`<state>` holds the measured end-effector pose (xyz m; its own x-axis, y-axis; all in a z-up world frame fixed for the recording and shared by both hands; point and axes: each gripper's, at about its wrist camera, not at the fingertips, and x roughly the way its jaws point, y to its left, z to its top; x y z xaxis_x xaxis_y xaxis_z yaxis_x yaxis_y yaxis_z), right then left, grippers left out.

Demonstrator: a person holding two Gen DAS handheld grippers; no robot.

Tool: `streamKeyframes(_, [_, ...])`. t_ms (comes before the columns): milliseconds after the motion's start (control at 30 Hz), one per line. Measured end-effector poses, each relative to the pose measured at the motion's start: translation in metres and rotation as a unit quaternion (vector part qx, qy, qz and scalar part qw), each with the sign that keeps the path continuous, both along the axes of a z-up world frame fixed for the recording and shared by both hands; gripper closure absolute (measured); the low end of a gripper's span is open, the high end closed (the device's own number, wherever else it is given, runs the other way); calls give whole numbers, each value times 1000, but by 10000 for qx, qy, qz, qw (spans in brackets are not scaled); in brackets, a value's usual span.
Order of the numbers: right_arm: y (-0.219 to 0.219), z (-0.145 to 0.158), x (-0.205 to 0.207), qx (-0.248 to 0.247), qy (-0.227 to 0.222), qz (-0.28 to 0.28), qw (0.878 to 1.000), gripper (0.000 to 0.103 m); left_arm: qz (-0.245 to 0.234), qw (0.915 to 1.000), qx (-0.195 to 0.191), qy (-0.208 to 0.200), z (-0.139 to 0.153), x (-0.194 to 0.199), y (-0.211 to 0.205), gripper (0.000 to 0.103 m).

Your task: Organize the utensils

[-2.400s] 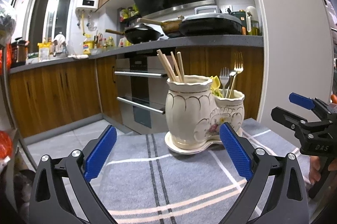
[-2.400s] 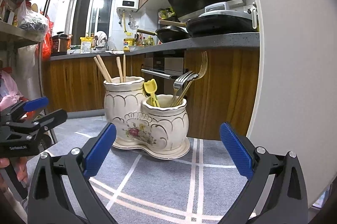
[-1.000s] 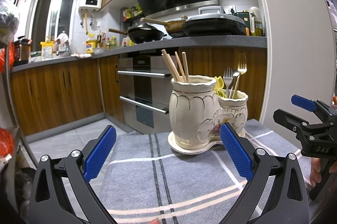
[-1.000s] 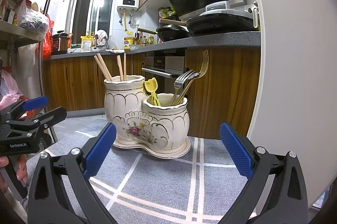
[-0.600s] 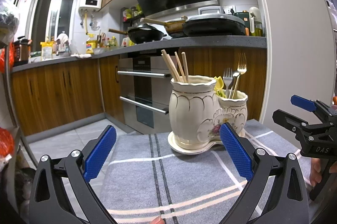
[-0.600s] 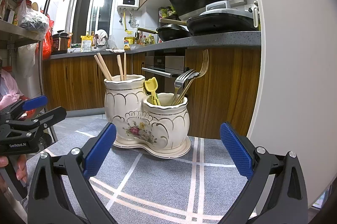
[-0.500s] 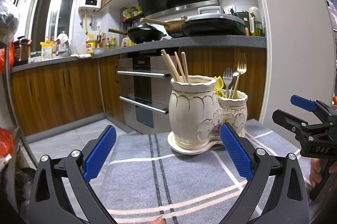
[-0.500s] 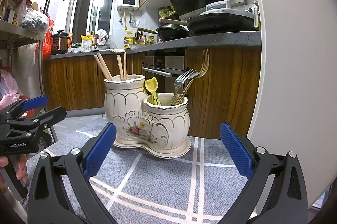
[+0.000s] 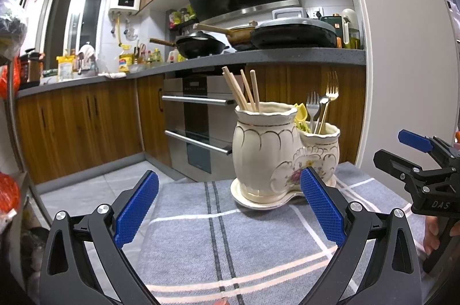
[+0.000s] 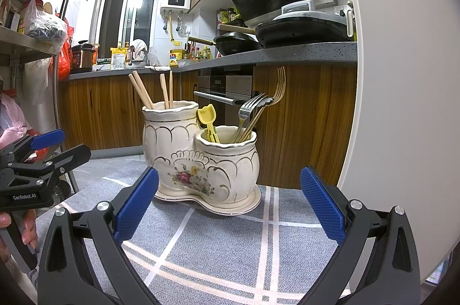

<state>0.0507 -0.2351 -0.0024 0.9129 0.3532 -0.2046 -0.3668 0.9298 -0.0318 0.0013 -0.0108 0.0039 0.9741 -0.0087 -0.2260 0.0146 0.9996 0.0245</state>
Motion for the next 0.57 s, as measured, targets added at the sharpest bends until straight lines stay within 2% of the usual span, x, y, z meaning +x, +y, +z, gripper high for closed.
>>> streamKeyframes(333, [1, -3, 2, -7, 32, -13, 10000, 6, 34, 10000, -7, 43, 1, -1, 1, 5])
streamKeyframes(567, [-6, -10, 17, 102, 441, -341, 9984, 5, 148, 9997, -26, 189, -1, 6, 3, 5])
